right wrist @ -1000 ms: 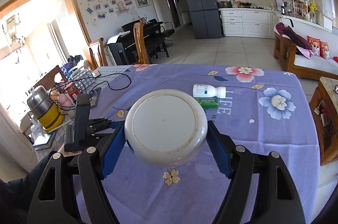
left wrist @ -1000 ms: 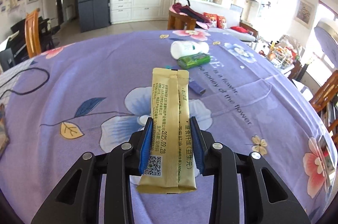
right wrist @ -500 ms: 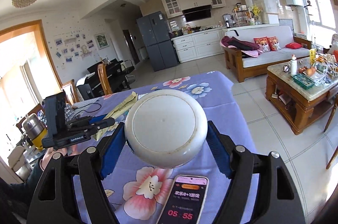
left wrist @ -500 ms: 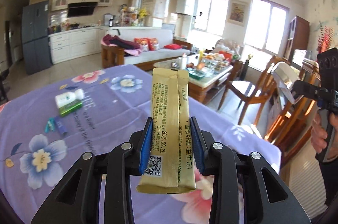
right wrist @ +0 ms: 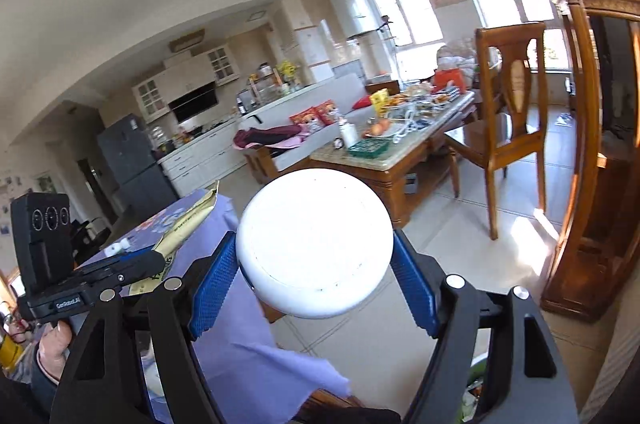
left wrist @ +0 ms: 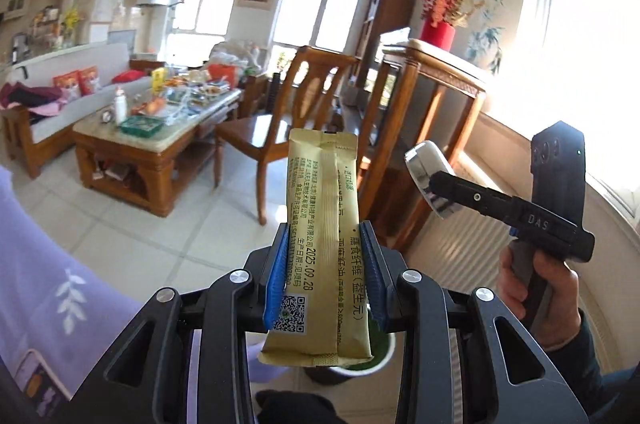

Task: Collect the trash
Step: 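Carry the yellow wrapper and white container with both grippers over the bin, then open both grippers to drop the wrapper and container into the bin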

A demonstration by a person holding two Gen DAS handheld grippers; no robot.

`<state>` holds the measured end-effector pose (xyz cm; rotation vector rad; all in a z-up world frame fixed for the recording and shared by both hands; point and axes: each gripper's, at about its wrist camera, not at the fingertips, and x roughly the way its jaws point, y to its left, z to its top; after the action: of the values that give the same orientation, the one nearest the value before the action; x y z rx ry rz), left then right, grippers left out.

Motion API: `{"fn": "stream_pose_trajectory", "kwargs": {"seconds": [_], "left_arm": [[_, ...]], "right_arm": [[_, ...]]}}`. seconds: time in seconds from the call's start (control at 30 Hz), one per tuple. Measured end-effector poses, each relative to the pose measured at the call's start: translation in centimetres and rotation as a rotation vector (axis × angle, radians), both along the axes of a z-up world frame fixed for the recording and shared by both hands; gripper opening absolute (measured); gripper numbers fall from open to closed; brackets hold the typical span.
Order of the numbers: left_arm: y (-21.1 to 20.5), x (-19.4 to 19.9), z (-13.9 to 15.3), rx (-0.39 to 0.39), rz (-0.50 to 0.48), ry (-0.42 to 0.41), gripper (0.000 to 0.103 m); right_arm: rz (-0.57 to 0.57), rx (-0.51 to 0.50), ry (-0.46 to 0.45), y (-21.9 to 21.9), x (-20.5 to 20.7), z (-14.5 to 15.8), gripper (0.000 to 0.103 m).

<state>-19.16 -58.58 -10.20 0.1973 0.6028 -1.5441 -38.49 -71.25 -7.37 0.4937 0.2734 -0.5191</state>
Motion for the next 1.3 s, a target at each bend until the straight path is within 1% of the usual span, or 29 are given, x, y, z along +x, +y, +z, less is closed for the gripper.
{"fn": "stream_pose_trajectory", "kwargs": {"seconds": [0.07,0.2,0.33,0.4,0.53,0.6,0.7,0.83,0.9,0.97,1.0,1.03,1.07,1.13,1.2,1.3], "left_arm": [[-4.2,-2.8,-2.8,0.032,-0.073,0.020,0.034],[-11.6,-7.4,-9.5,0.107,-0.187,0.060,0.034],[-17.5,-10.3,-16.4,0.208,-0.258,0.112,0.034],[-19.9,-11.3,-19.4,0.256,-0.278,0.114,0.034],[-23.8,-12.2,-25.5,0.365,-0.308,0.115,0.034],[-25.6,-12.4,-28.5,0.427,-0.316,0.136,0.034],[-27.5,-12.2,-32.2,0.505,-0.325,0.159,0.034],[-29.5,-11.9,-36.3,0.592,-0.340,0.174,0.035],[-29.9,-11.9,-37.5,0.619,-0.342,0.165,0.035],[-30.0,-11.7,-38.2,0.640,-0.346,0.165,0.035],[-30.2,-11.7,-38.5,0.648,-0.348,0.165,0.037],[-30.3,-11.7,-38.5,0.648,-0.349,0.164,0.040],[-30.3,-11.6,-38.4,0.643,-0.349,0.163,0.046],[-30.2,-11.7,-37.8,0.627,-0.351,0.160,0.050],[-30.1,-11.8,-37.1,0.615,-0.359,0.145,0.051],[-29.8,-12.4,-35.5,0.592,-0.361,0.126,0.052]], "right_arm": [[-0.088,0.014,0.027,-2.0,-2.3,-2.2,0.074],[-0.230,0.093,0.067,-5.6,-6.3,-7.6,0.074],[-0.323,0.201,0.130,-7.9,-9.2,-14.0,0.074],[-0.361,0.257,0.163,-8.9,-10.5,-17.4,0.074],[-0.413,0.365,0.215,-10.1,-12.0,-23.8,0.074],[-0.429,0.426,0.235,-10.6,-12.5,-27.2,0.074],[-0.440,0.500,0.264,-10.9,-12.7,-31.3,0.074],[-0.449,0.568,0.303,-11.3,-12.4,-35.0,0.074],[-0.450,0.595,0.321,-11.8,-12.4,-36.8,0.074],[-0.447,0.615,0.334,-12.1,-12.0,-37.7,0.074],[-0.446,0.624,0.343,-12.2,-11.9,-38.3,0.074],[-0.444,0.633,0.352,-12.3,-11.7,-38.3,0.075],[-0.445,0.643,0.359,-12.4,-11.7,-38.7,0.076],[-0.449,0.662,0.370,-12.4,-11.6,-39.3,0.076],[-0.453,0.665,0.358,-12.3,-11.7,-39.4,0.076],[-0.456,0.641,0.343,-12.1,-11.8,-38.7,0.078]]}}
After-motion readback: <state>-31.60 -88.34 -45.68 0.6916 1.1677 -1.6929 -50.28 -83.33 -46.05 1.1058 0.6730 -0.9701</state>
